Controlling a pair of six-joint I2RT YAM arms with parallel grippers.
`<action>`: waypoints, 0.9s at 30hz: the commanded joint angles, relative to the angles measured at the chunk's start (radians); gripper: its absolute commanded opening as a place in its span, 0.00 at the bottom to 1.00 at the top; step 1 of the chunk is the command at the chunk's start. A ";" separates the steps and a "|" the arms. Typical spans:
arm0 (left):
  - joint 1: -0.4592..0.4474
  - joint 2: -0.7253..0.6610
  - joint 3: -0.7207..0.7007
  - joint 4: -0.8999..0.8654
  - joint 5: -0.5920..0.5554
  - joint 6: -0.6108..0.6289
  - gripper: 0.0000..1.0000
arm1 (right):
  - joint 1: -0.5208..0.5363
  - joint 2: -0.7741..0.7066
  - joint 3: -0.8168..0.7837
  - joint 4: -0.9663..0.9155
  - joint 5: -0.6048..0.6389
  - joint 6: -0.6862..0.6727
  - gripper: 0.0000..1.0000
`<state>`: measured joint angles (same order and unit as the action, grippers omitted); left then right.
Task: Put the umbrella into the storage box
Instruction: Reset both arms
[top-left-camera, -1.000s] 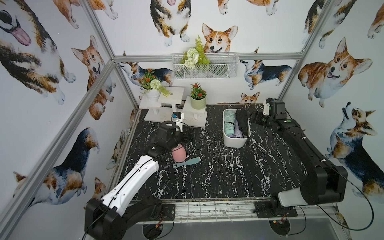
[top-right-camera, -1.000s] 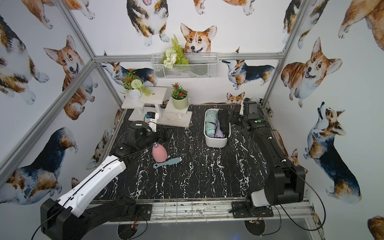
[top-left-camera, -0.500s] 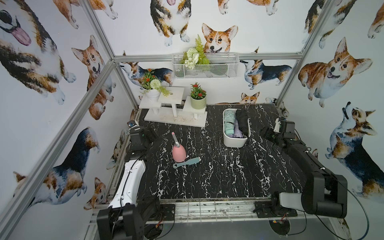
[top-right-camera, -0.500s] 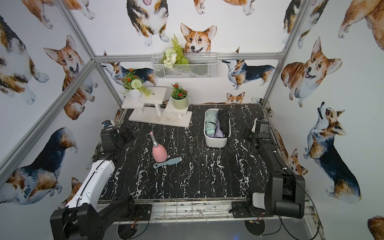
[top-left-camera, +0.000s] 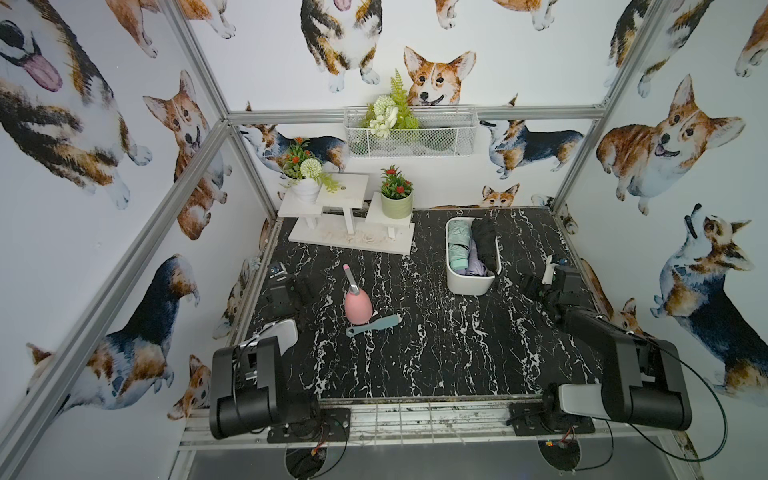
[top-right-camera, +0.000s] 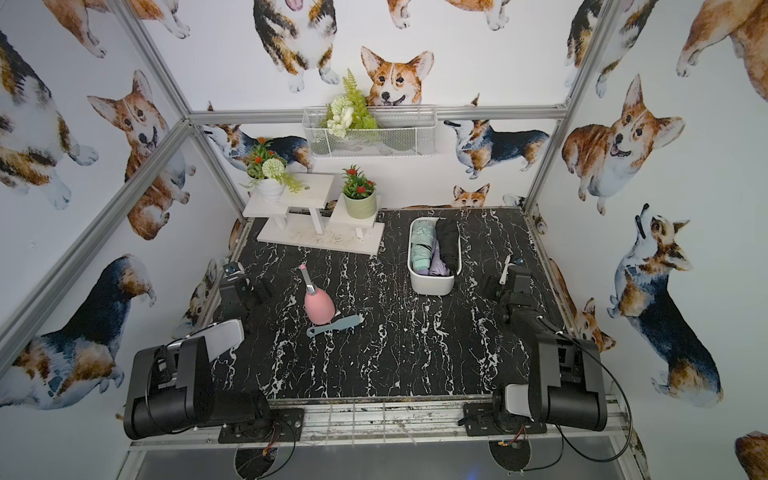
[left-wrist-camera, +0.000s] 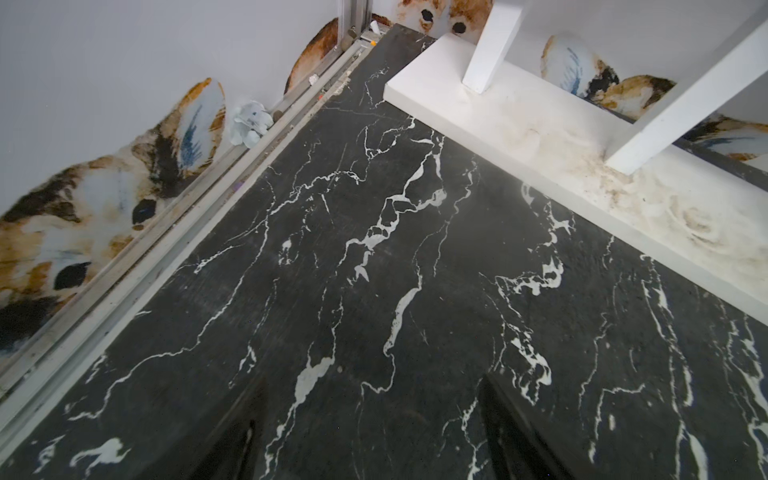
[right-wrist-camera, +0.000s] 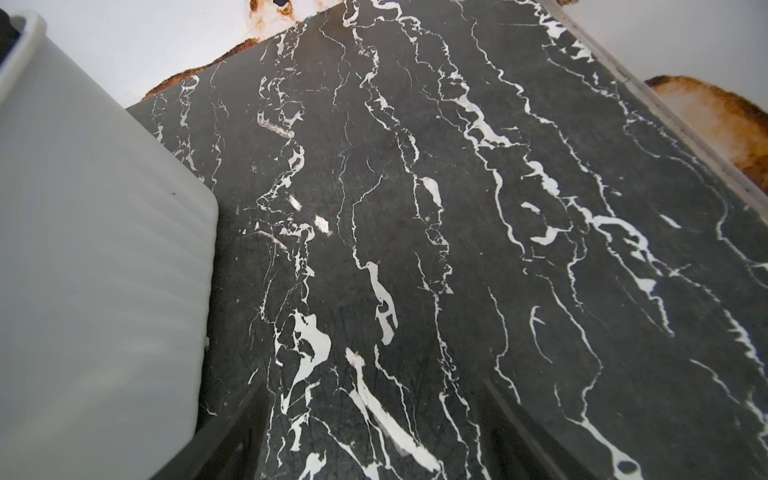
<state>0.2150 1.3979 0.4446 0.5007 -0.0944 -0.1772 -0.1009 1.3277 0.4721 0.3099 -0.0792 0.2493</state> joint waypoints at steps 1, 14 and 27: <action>-0.001 0.020 -0.046 0.230 0.056 -0.029 0.84 | -0.002 -0.023 -0.051 0.174 0.019 -0.032 0.84; -0.167 0.164 -0.063 0.411 -0.098 0.119 0.86 | 0.007 0.024 -0.147 0.441 0.033 -0.101 0.84; -0.172 0.173 -0.068 0.435 -0.102 0.127 1.00 | 0.087 0.112 -0.139 0.490 0.111 -0.162 1.00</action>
<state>0.0448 1.5707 0.3767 0.9016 -0.1875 -0.0574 -0.0193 1.4483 0.3229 0.7864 0.0006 0.1040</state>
